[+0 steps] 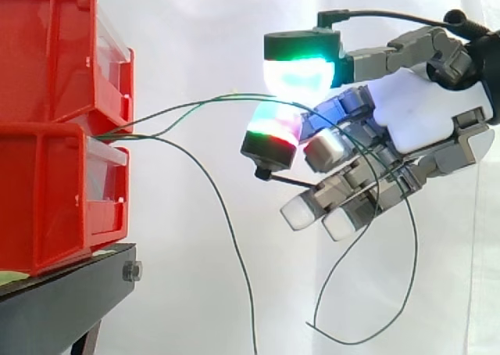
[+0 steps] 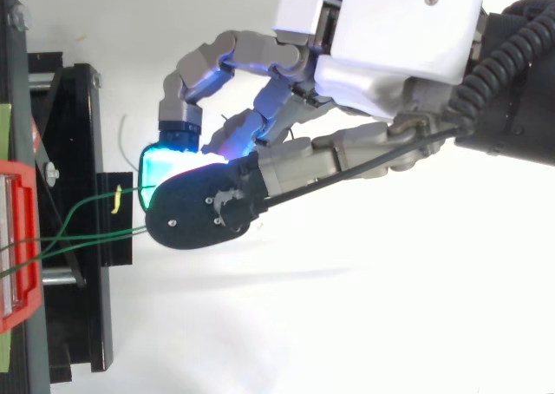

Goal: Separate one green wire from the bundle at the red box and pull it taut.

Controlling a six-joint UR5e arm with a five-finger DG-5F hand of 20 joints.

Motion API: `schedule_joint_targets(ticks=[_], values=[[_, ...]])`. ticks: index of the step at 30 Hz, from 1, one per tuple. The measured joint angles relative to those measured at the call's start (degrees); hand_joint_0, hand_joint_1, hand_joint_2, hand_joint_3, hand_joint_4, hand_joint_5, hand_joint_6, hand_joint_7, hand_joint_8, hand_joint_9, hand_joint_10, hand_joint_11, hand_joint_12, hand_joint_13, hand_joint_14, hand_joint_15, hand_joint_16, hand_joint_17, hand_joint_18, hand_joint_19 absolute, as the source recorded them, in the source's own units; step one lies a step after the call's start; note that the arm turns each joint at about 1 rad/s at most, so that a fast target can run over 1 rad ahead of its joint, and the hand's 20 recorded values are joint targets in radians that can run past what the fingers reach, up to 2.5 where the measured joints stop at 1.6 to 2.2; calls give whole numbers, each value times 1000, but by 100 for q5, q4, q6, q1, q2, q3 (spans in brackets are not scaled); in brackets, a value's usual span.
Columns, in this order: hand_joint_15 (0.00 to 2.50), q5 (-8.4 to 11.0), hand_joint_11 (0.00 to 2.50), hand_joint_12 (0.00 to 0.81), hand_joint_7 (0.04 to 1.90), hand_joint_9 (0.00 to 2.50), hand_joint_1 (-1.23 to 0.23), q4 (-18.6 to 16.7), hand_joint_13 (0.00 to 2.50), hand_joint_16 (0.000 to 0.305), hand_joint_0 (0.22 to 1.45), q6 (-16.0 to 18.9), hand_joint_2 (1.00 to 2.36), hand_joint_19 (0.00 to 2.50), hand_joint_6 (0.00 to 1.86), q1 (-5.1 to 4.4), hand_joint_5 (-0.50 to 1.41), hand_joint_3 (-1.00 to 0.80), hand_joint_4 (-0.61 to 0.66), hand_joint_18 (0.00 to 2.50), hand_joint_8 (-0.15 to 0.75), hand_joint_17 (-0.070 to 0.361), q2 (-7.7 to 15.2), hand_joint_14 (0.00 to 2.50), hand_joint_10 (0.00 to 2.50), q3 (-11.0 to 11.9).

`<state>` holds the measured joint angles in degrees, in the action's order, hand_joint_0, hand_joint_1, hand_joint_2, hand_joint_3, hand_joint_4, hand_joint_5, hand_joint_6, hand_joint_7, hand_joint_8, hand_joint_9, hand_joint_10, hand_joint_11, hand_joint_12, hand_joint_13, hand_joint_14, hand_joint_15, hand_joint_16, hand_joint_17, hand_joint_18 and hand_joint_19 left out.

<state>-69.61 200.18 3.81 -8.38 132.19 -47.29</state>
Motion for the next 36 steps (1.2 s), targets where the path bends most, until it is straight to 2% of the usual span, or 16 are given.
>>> schedule_joint_targets(ticks=[7,12,18,22,30,33,36], values=[[402,0,698,327,1025,916,-736,-16,554,44,577,43,1022,502,886,24,-121,-171,-17,452,229,98,0,16,24,-243],[409,0,685,331,988,906,-723,-26,546,45,569,49,1023,501,907,36,-118,-126,-1,433,235,101,0,16,23,-324],[258,-2,331,312,985,739,-722,-75,453,48,572,61,1018,420,893,38,-107,-117,-53,381,189,107,0,10,14,-501],[235,-91,225,310,985,654,-728,-305,434,48,573,79,1017,402,889,43,-104,-120,-53,370,187,109,0,9,9,-717],[248,-337,259,322,990,658,-729,-749,444,49,573,129,1016,400,887,80,-104,-123,-37,366,197,109,-22,10,9,-1171],[262,-530,282,328,1002,681,-727,-1048,461,49,571,166,1016,410,886,94,-104,-120,-33,371,202,110,-109,10,10,-1403],[269,-633,298,331,1002,700,-725,-1435,466,49,570,183,1016,418,886,98,-104,-117,-33,383,208,110,-227,10,10,-1653]])
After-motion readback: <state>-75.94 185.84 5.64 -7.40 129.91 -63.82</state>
